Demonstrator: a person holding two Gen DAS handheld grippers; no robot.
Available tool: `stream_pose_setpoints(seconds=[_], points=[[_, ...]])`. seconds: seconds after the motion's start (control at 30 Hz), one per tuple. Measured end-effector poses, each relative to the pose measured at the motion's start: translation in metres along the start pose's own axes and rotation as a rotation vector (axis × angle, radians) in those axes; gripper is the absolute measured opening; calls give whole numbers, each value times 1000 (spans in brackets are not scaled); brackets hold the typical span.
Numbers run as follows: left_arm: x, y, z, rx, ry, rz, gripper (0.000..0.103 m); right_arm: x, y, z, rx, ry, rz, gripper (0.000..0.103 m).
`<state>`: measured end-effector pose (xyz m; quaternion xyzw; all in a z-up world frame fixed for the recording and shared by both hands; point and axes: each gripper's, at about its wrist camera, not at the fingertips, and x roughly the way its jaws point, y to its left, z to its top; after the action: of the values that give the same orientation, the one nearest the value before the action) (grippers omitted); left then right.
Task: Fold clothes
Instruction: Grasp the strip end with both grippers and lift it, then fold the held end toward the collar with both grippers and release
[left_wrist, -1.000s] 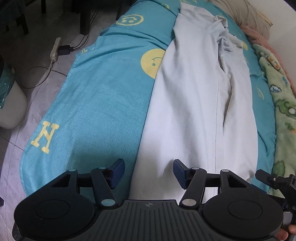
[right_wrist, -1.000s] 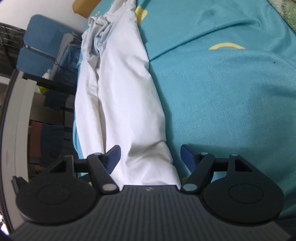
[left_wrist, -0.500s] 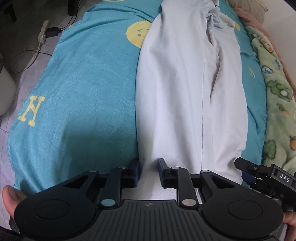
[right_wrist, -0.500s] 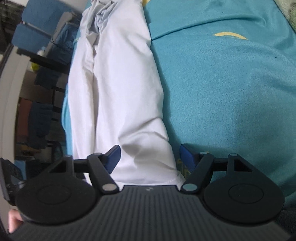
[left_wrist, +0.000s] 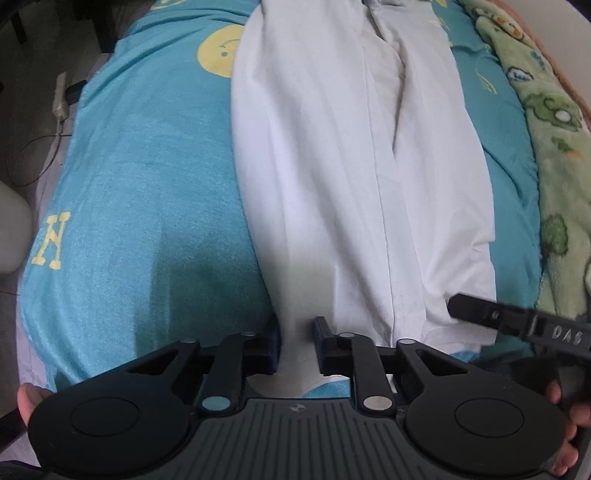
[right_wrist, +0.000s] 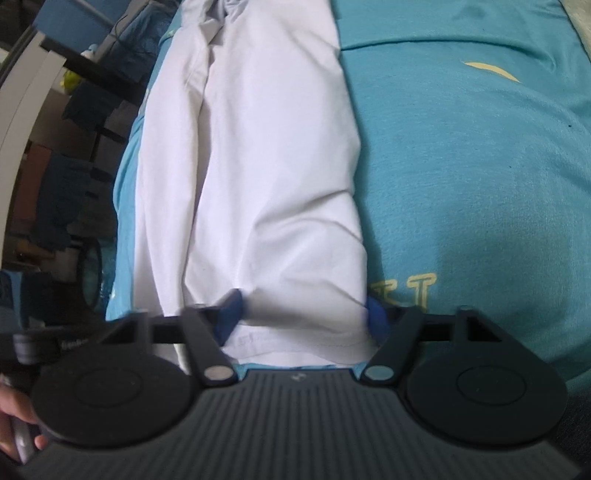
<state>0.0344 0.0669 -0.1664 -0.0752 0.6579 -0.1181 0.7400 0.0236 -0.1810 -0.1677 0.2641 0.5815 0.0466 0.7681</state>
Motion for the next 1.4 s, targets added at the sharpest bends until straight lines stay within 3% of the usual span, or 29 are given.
stream_pose_setpoints(seconds=[0.03,0.13,0.23,0.43,0.63,0.8,1.0,1.07,1.23,1.4], points=[[-2,-2,-1,7,-9,3,8,0,-1,-2,16,0,1,19],[-14,-8,-6,15,-54,-21,5,-4,-2,-4,55,-19,47,15],[-38,-1,-11,-68,-119,-112,3,-18,-3,-5,102,-59,116,11],[-119,8,-3,-177,-302,-267,3,-77,-2,-8,169,-182,260,9],[-205,1,-22,-194,-472,-328,2,-163,17,-12,100,-352,325,9],[-254,-3,-78,-183,-557,-388,2,-215,18,-41,48,-450,373,8],[-265,-3,-147,-191,-596,-408,2,-237,11,-98,14,-504,397,8],[-261,-1,-154,-201,-601,-407,2,-237,7,-106,17,-507,403,8],[-248,-3,-143,-214,-604,-379,3,-227,-3,-100,53,-504,408,8],[-223,-5,-90,-219,-605,-343,3,-207,-8,-60,90,-508,390,9]])
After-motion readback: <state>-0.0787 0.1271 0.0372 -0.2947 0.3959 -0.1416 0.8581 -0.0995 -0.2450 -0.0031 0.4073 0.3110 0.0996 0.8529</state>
